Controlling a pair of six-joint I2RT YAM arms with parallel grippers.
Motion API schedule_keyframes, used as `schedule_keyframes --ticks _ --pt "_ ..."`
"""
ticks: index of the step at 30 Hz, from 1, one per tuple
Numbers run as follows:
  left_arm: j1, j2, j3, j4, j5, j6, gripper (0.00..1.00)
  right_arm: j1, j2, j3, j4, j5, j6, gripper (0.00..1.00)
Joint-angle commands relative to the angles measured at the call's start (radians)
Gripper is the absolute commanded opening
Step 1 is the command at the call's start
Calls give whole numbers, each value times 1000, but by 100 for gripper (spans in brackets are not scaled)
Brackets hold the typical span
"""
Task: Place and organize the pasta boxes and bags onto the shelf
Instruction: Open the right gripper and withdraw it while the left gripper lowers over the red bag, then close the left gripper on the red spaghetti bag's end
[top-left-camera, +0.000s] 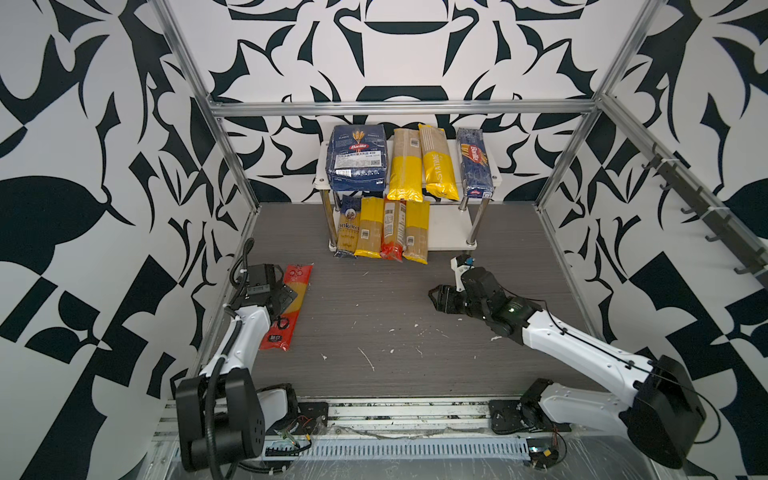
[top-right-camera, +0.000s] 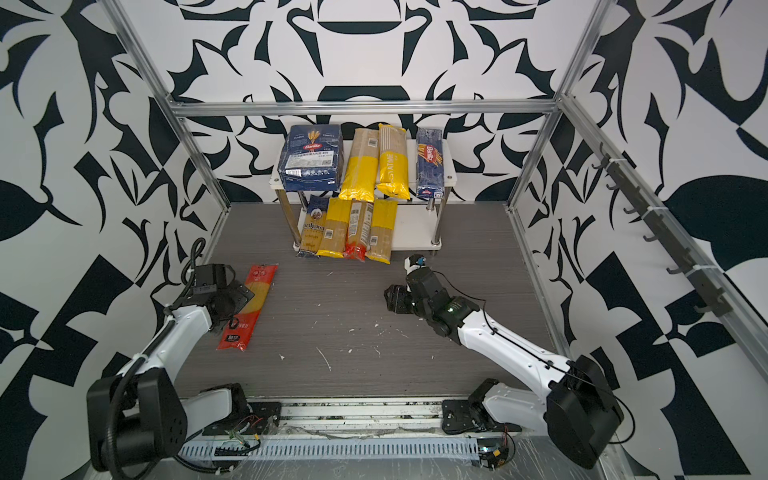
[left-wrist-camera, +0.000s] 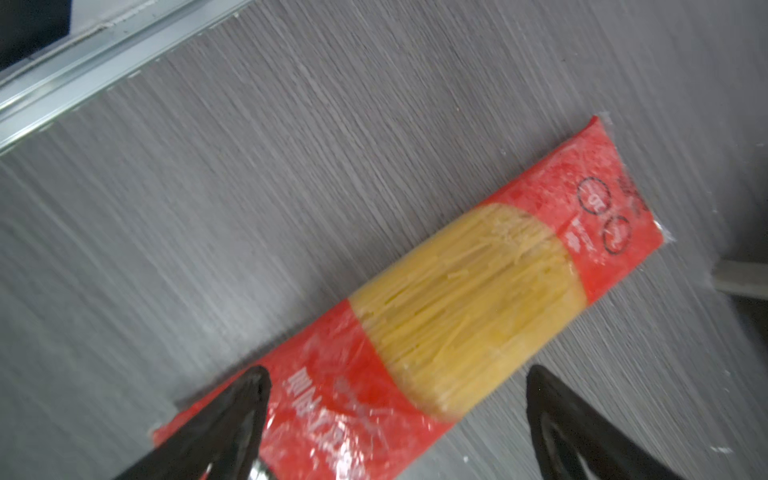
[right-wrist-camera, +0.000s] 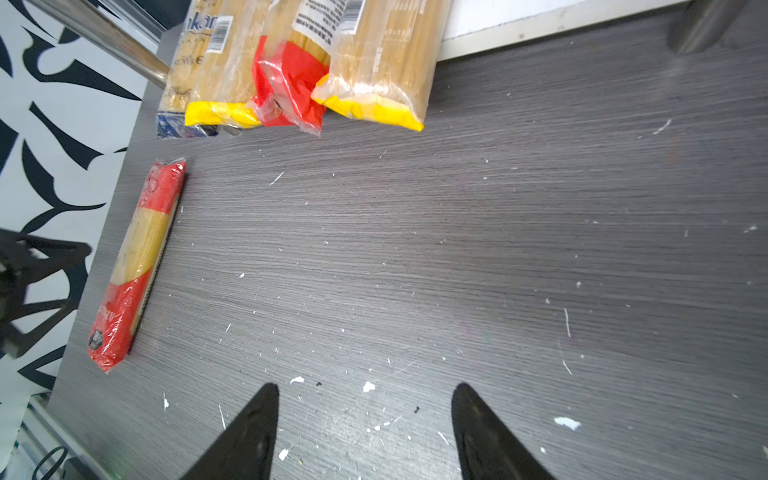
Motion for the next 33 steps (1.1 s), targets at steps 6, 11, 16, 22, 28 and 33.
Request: schedule_keyframes --ticks 6,11,16,22,28,33 --pt "4 140 15 70 51 -1 94 -3 -98 -19 -42 12 -31 69" --pt "-66 145 -28 90 61 -38 90 -4 -104 -18 -47 4 -38 69" --pt "-260 157 -44 93 38 -119 90 -4 -95 -16 -42 -6 -38 69" --pt "-500 178 -59 101 -1 -262 89 -4 -100 -21 -49 -25 -36 69" --pt "-594 65 -66 13 -59 -319 89 10 -40 -5 -37 -101 -73 69" --pt "-594 -143 -95 -104 -116 -334 92 94 64 51 -13 -91 -95 69"
